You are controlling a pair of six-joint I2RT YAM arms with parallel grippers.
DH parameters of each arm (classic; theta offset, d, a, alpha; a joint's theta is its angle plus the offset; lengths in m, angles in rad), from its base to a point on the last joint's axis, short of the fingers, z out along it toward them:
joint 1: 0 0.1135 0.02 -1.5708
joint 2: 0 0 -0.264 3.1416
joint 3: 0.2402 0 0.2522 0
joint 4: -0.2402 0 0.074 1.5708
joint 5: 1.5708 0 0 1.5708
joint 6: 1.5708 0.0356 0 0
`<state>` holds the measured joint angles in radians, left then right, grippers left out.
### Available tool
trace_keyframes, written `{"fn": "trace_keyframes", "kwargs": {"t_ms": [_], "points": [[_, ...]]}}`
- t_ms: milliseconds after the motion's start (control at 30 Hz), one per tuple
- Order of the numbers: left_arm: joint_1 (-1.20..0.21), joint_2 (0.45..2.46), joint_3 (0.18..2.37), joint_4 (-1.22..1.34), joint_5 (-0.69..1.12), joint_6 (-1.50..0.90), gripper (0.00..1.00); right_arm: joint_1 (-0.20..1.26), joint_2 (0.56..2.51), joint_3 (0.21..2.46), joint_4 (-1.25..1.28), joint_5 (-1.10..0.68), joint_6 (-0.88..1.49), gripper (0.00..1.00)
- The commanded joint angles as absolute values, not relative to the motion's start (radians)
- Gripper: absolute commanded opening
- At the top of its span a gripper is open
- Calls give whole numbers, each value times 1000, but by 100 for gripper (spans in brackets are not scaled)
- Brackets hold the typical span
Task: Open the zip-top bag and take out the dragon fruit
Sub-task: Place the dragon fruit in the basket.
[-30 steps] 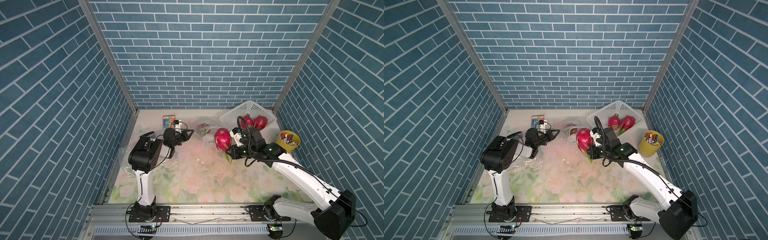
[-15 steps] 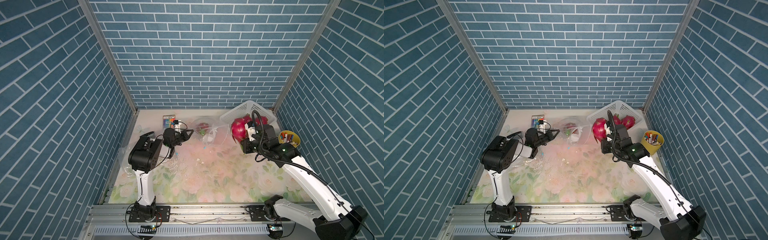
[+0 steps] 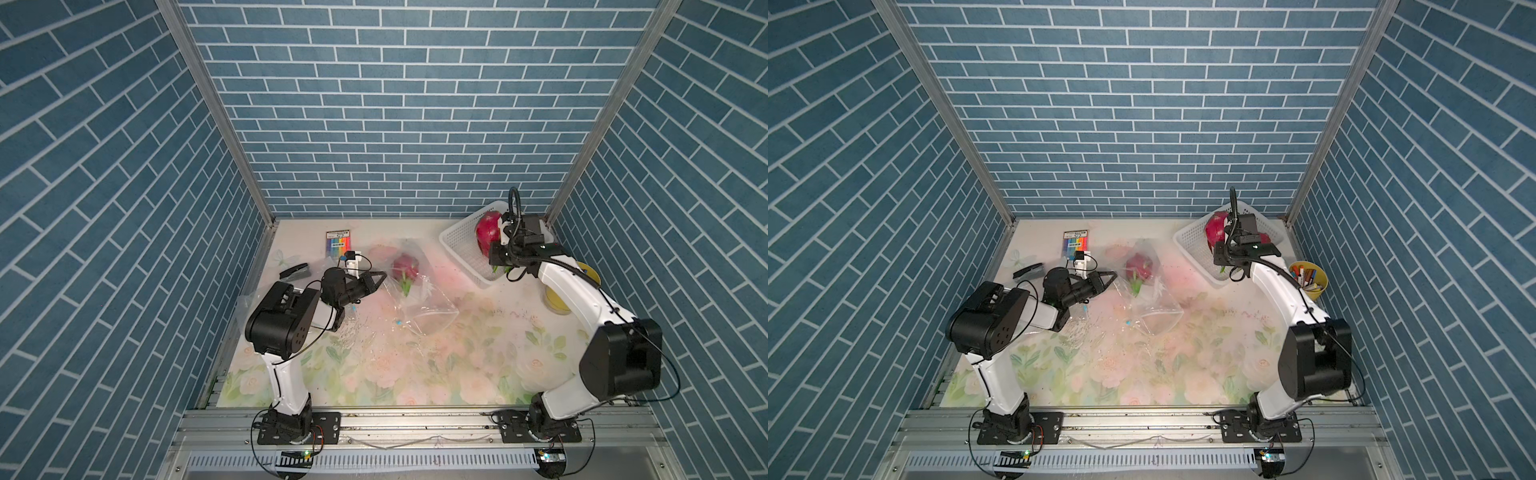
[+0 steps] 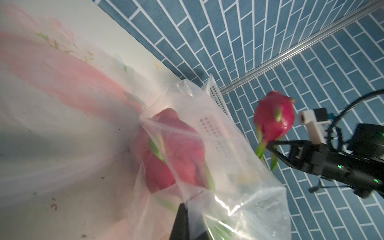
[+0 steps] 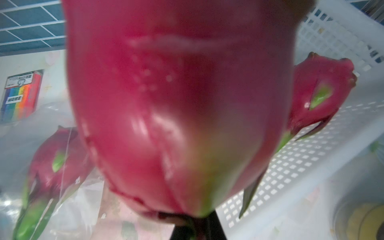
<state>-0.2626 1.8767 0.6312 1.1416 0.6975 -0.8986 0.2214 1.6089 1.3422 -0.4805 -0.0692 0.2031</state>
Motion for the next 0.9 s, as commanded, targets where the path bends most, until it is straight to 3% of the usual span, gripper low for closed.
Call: {"fn": "trace_keyframes", "kwargs": {"t_ms": [0, 633, 767, 867], "points": [[-285, 1832, 604, 1169, 723, -912, 0, 211, 1691, 1420, -479, -153, 128, 0], [-365, 1758, 589, 1141, 727, -940, 0, 183, 1972, 1564, -552, -235, 180, 1], [-367, 1757, 589, 1140, 725, -940, 0, 181, 1988, 1572, -558, -236, 190, 7], [-368, 1756, 586, 1140, 723, -939, 0, 180, 1994, 1570, -558, -238, 196, 20]]}}
